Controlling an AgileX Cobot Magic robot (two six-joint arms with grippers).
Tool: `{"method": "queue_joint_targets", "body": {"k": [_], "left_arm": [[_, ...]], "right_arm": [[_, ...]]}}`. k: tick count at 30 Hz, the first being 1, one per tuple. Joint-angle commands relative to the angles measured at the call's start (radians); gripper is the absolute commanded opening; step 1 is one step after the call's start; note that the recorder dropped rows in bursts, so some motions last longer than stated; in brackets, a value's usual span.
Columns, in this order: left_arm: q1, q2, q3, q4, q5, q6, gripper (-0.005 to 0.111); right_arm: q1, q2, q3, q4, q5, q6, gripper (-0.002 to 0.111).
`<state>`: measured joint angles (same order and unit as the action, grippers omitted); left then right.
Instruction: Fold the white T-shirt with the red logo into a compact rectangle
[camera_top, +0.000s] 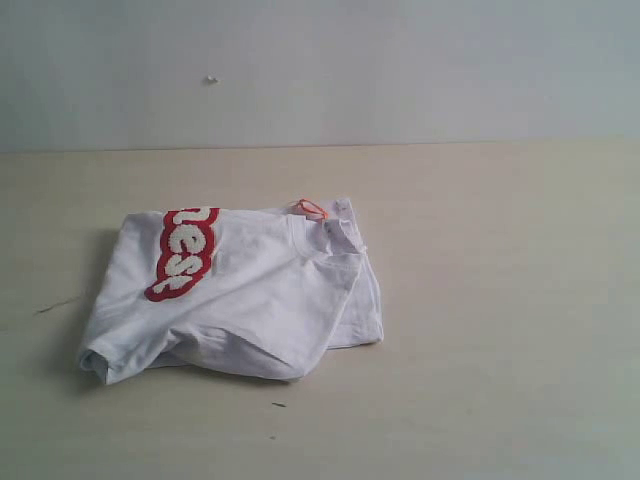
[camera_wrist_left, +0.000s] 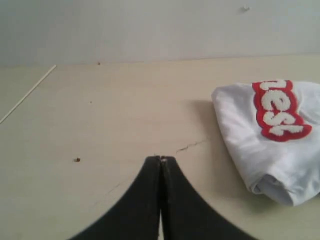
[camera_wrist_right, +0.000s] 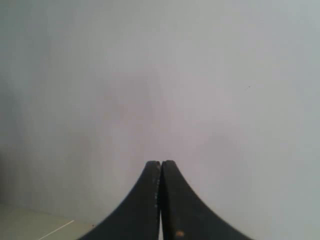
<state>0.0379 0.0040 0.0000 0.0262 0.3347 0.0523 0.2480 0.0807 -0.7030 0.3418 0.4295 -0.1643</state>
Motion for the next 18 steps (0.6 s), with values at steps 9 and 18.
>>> {"method": "queue_joint_targets", "body": {"k": [9,18], "left_arm": [[-0.006,-0.004,0.000,-0.013,0.015,0.017,0.000],[-0.006,-0.004,0.000,-0.013,0.014,0.019,0.000]], "right_arm": [[-0.003,-0.003,0.007,-0.002,0.003,0.001,0.000],[-0.003,-0.003,0.007,-0.002,0.003,0.001,0.000]]}}
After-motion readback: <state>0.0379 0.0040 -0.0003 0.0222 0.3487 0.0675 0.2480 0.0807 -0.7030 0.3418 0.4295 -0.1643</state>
